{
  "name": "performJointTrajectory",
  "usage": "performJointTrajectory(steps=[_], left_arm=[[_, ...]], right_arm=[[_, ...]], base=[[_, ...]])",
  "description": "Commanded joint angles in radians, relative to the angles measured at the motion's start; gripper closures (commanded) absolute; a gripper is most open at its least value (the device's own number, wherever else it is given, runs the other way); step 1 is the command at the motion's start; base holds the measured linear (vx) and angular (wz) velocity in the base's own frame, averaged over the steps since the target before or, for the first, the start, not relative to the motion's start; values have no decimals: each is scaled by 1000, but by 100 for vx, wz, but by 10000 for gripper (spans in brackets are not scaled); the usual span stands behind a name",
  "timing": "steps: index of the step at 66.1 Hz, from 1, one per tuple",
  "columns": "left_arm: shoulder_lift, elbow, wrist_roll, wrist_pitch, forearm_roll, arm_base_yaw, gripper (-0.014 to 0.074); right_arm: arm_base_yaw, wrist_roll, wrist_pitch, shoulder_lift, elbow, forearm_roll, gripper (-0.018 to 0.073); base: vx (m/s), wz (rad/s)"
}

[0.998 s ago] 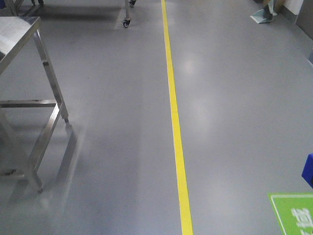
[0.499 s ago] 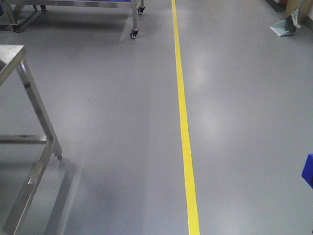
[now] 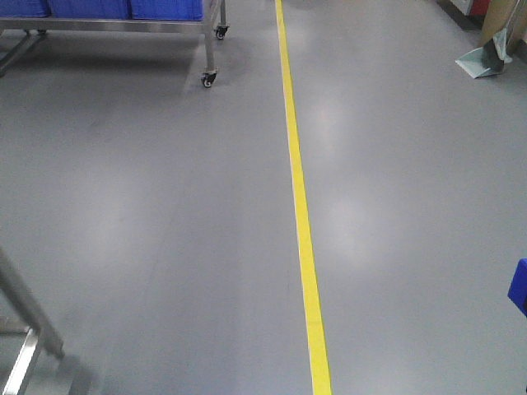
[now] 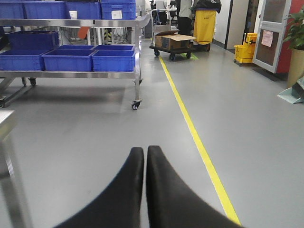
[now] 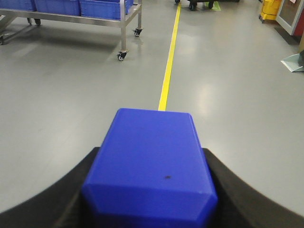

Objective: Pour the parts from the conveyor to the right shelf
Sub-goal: 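Drive along the yellow floor line toward the blue bin racks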

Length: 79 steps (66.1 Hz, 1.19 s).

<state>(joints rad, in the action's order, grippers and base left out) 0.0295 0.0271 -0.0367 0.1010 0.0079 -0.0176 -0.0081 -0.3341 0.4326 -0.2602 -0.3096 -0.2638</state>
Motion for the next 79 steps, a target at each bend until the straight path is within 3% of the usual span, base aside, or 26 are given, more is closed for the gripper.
performJointTrajectory(steps=[1, 79], left_arm=[[16, -20, -8, -79, -8, -7, 602], [16, -20, -8, -79, -8, -7, 602]], right_arm=[[-5, 1, -75, -8, -28, -5, 564], [-5, 1, -72, -8, -28, -20, 564]], base=[[75, -6], [72, 17]])
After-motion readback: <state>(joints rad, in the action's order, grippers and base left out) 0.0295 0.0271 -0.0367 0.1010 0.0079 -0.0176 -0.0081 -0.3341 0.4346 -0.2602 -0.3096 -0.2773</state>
